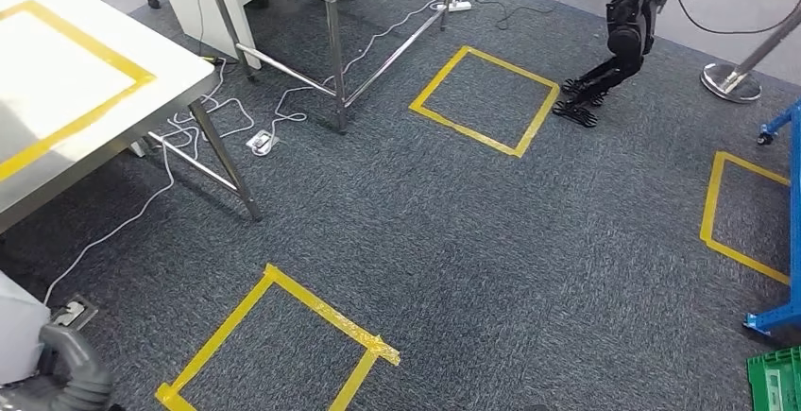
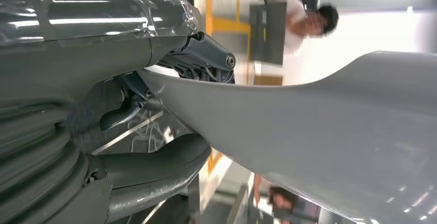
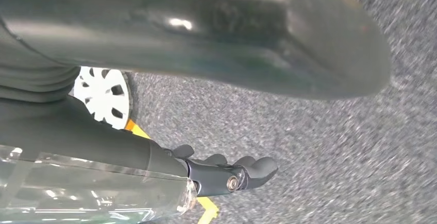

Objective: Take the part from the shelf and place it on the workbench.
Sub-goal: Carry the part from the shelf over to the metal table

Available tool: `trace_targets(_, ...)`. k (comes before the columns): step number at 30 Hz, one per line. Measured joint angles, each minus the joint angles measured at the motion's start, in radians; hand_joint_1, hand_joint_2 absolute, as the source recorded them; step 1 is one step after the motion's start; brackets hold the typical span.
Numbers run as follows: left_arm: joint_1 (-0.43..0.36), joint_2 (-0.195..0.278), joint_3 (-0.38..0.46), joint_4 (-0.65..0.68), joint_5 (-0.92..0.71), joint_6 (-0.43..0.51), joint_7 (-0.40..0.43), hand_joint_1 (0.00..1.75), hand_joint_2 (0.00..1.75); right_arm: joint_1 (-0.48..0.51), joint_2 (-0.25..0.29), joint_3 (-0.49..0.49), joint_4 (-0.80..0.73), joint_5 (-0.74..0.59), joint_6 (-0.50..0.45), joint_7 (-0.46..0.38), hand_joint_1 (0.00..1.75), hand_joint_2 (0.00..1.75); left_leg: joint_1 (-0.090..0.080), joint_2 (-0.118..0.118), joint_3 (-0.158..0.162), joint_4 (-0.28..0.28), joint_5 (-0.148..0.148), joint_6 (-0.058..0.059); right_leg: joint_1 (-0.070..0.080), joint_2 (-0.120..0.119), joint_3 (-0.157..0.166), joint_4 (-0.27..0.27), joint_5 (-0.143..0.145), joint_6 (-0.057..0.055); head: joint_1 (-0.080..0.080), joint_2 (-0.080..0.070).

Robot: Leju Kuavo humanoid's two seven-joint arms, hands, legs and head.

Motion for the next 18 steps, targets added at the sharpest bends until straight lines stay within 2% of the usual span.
trace_targets(2, -0.002, -0.004, 0.002, -0.003, 0.000, -0.001, 0.000, 1.75, 1.75, 0.002, 0.001, 0.000, 0.000, 0.000, 0.000, 0.000, 0.00, 0.00, -0.001, -0.026, -0.005, 0.000, 0.006, 0.009, -0.002, 0.039, -0.045, 0.114, -0.069, 0.005, 0.008, 0.000)
trace_targets(3, -0.003, -0.006, 0.003, -0.003, 0.000, -0.001, 0.000, 1.75, 1.75, 0.002, 0.001, 0.000, 0.001, 0.000, -0.001, 0.000, 0.00, 0.00, -0.003, -0.040, -0.007, 0.000, 0.008, 0.012, -0.002, 0.046, -0.072, 0.181, -0.099, 0.004, 0.011, 0.000)
trace_targets(4, -0.003, -0.006, 0.004, -0.003, 0.001, -0.001, 0.000, 1.75, 1.75, 0.002, 0.001, 0.000, 0.001, 0.000, -0.002, 0.000, 0.00, 0.00, -0.006, -0.054, -0.008, 0.000, 0.010, 0.014, -0.001, 0.049, -0.093, 0.230, -0.113, 0.001, 0.014, 0.000)
trace_targets(5, -0.003, -0.007, 0.004, -0.003, 0.003, -0.001, 0.000, 1.75, 1.75, 0.000, 0.001, 0.000, 0.001, 0.000, -0.003, 0.001, 0.00, 0.00, -0.008, -0.069, -0.009, 0.000, 0.011, 0.016, 0.001, 0.051, -0.100, 0.245, -0.105, -0.005, 0.018, 0.000)
trace_targets(6, -0.003, -0.007, 0.005, -0.003, 0.005, -0.001, 0.000, 1.75, 1.75, -0.003, 0.000, 0.000, 0.001, 0.000, -0.004, 0.002, 0.00, 0.00, -0.011, -0.083, -0.009, 0.000, 0.013, 0.017, 0.003, 0.056, -0.091, 0.220, -0.079, -0.013, 0.021, 0.000)
trace_targets(7, -0.003, -0.007, 0.006, -0.003, 0.007, -0.001, 0.000, 1.75, 1.75, -0.006, 0.000, 0.000, 0.001, 0.000, -0.006, 0.004, 0.00, 0.00, -0.012, -0.096, -0.008, 0.000, 0.015, 0.017, 0.006, 0.066, -0.067, 0.162, -0.038, -0.023, 0.023, 0.000)
trace_targets(9, -0.003, -0.008, 0.008, -0.003, 0.009, -0.001, 0.000, 1.75, 1.75, -0.012, -0.001, 0.000, 0.001, 0.000, -0.008, 0.006, 0.00, 0.00, -0.011, -0.121, -0.010, 0.000, 0.019, 0.013, 0.014, 0.111, -0.014, 0.029, 0.028, -0.042, 0.024, 0.000)
trace_targets(10, -0.003, -0.008, 0.009, -0.003, 0.010, -0.001, 0.000, 1.75, 1.75, -0.013, -0.002, 0.000, 0.002, 0.000, -0.008, 0.006, 0.00, 0.00, -0.008, -0.131, -0.013, 0.000, 0.022, 0.009, 0.017, 0.128, 0.002, -0.013, 0.042, -0.048, 0.024, 0.000)
trace_targets(11, -0.002, -0.008, 0.010, -0.003, 0.012, -0.001, 0.000, 1.75, 1.75, -0.014, -0.003, 0.000, 0.002, 0.000, -0.009, 0.006, 0.00, 0.00, -0.005, -0.142, -0.018, -0.001, 0.026, 0.003, 0.019, 0.138, 0.009, -0.031, 0.044, -0.052, 0.027, 0.000)
trace_targets(13, 0.001, -0.008, 0.012, -0.005, 0.020, -0.001, 0.000, 1.75, 1.75, -0.018, -0.004, 0.001, 0.003, 0.000, -0.010, 0.008, 0.00, 0.00, -0.002, -0.155, -0.026, -0.003, 0.034, -0.009, 0.018, 0.122, 0.013, -0.050, 0.050, -0.055, 0.034, 0.000)
trace_targets(14, 0.003, -0.008, 0.014, -0.006, 0.026, -0.001, 0.000, 1.75, 1.75, -0.021, -0.004, 0.001, 0.004, 0.000, -0.010, 0.010, 0.00, 0.00, -0.004, -0.135, -0.032, 0.000, 0.030, -0.013, 0.016, 0.112, 0.017, -0.063, 0.057, -0.055, 0.036, 0.000)
trace_targets(15, 0.004, -0.008, 0.015, -0.006, 0.031, -0.001, 0.000, 1.75, 1.75, -0.023, -0.003, 0.002, 0.004, 0.000, -0.011, 0.012, 0.00, 0.00, -0.006, -0.105, -0.041, 0.015, 0.015, -0.016, 0.013, 0.101, 0.020, -0.076, 0.065, -0.054, 0.034, 0.000)
trace_targets(17, 0.006, -0.008, 0.016, -0.006, 0.038, -0.001, 0.000, 1.75, 1.75, -0.022, -0.003, 0.002, 0.004, 0.000, -0.013, 0.017, 0.00, 0.00, -0.005, -0.044, -0.080, 0.101, -0.047, -0.023, 0.011, 0.077, 0.022, -0.091, 0.075, -0.053, 0.023, 0.000)
trace_targets(18, 0.006, -0.007, 0.016, -0.006, 0.039, -0.001, 0.000, 1.75, 1.75, -0.018, -0.004, 0.002, 0.004, 0.000, -0.013, 0.018, 0.00, 0.00, -0.002, -0.036, -0.106, 0.162, -0.080, -0.029, 0.010, 0.063, 0.020, -0.092, 0.076, -0.054, 0.018, 0.000)
